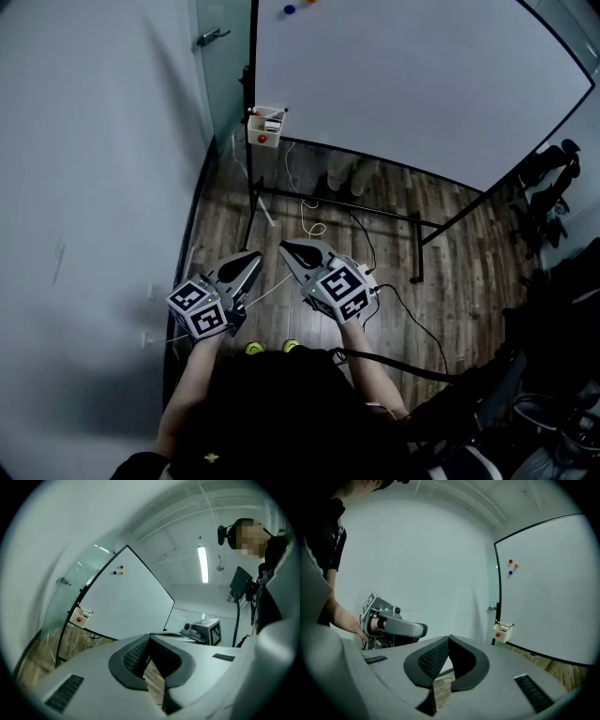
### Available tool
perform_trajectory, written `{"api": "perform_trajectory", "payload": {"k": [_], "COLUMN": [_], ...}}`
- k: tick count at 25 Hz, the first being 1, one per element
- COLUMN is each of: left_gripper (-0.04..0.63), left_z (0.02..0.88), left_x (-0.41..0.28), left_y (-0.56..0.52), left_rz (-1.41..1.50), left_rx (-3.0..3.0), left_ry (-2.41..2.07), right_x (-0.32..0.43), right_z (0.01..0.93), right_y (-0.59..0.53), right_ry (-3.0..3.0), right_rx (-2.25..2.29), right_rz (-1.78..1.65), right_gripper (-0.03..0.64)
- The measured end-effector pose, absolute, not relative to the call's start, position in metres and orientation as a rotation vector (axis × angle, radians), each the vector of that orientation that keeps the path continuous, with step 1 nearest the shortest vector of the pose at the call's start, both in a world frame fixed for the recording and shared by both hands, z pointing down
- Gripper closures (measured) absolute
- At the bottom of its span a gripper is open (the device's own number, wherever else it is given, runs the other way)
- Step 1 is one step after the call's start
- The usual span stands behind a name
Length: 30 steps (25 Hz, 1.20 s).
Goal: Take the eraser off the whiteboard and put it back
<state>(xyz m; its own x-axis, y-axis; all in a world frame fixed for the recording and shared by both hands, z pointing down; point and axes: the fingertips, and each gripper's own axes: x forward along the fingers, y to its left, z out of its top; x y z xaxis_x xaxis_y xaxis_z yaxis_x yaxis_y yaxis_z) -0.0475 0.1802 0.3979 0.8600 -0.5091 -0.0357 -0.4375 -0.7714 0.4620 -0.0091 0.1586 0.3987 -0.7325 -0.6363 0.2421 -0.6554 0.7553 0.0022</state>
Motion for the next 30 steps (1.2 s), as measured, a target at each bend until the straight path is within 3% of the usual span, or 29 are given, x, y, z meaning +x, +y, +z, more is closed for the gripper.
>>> {"api": "perform_trajectory", "payload": {"k": [30], "left_gripper": [0.595], "left_z": [0.408], "left_x": [-0.094], "left_y": [0.191], "left_rz": [-0.193], "left_rx": [2.606], "left_ry": [-0.553], "right_x": [-0.052], "right_z": [0.408], "right_y": [0.166], "right_ry": [-2.636], "right_rx": [1.143], "right_rz": [0.128], "right_gripper": [0.615]}}
